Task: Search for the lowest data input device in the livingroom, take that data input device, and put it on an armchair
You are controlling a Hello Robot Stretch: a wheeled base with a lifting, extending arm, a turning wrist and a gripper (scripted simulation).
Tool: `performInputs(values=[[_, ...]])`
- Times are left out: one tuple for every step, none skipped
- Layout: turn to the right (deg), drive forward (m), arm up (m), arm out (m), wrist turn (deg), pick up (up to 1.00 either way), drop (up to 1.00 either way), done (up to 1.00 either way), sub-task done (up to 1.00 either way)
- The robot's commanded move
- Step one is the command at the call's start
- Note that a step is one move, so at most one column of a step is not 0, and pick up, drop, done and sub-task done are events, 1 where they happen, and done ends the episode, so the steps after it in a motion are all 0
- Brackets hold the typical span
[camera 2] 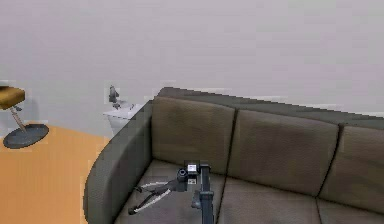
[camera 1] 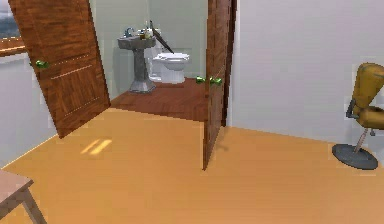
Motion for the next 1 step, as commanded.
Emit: performInputs(values=[[0.0, 0.00, 0.00, 0.00, 45.0, 0.00, 0.00, 0.00, 0.00]])
